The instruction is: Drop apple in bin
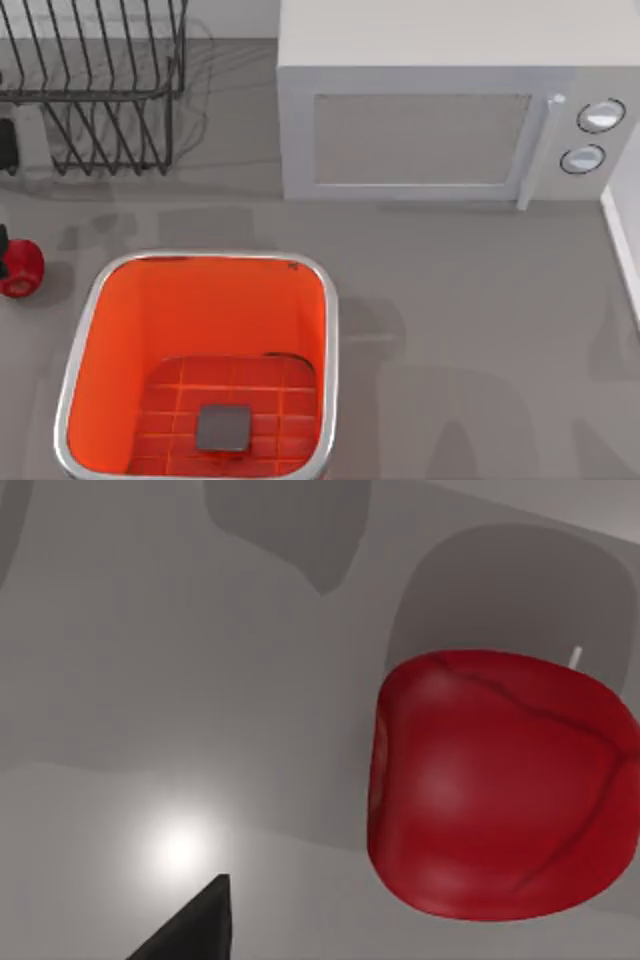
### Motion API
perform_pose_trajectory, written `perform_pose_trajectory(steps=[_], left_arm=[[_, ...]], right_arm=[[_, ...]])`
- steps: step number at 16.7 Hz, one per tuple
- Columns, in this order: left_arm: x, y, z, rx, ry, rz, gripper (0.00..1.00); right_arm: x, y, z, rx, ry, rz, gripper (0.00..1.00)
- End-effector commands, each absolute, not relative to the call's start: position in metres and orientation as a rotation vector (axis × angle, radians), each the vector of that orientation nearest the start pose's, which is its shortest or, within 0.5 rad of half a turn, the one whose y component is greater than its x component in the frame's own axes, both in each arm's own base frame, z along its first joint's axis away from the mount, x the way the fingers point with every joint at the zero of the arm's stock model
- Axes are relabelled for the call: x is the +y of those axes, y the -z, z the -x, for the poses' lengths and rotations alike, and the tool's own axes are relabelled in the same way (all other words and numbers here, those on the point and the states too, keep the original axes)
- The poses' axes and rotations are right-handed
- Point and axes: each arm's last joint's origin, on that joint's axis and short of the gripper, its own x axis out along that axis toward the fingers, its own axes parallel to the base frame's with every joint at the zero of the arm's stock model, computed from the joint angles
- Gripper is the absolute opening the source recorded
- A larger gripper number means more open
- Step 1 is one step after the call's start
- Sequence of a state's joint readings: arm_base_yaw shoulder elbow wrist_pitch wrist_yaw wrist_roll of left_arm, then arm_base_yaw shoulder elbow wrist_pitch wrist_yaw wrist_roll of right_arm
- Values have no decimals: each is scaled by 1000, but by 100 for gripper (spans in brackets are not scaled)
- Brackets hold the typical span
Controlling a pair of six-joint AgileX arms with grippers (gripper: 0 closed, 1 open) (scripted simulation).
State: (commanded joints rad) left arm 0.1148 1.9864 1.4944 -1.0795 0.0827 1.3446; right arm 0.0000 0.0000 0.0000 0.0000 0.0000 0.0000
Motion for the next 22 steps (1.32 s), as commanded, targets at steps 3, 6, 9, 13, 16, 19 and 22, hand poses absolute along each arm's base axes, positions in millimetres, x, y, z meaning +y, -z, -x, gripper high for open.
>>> perform_pose_trajectory(steps=[3, 6, 9, 13, 16, 19, 22], left_arm=[[45, -178, -375, 1301, 999, -892, 100], [42, -179, -375, 1298, 1001, -897, 100], [42, -165, -376, 1304, 1002, -890, 100], [40, -125, -378, 1294, 994, -896, 100], [39, -108, -376, 1301, 999, -892, 100], [39, -108, -376, 1301, 999, -892, 100], [39, -108, -376, 1301, 999, -892, 77]], right_arm=[[-1, -160, -106, 0, 0, 0, 100], [-1, -160, -106, 0, 0, 0, 100], [-1, -160, -106, 0, 0, 0, 100], [-1, -160, -106, 0, 0, 0, 100], [-1, -160, -106, 0, 0, 0, 100], [-1, -160, -106, 0, 0, 0, 100], [-1, -160, -106, 0, 0, 0, 100]])
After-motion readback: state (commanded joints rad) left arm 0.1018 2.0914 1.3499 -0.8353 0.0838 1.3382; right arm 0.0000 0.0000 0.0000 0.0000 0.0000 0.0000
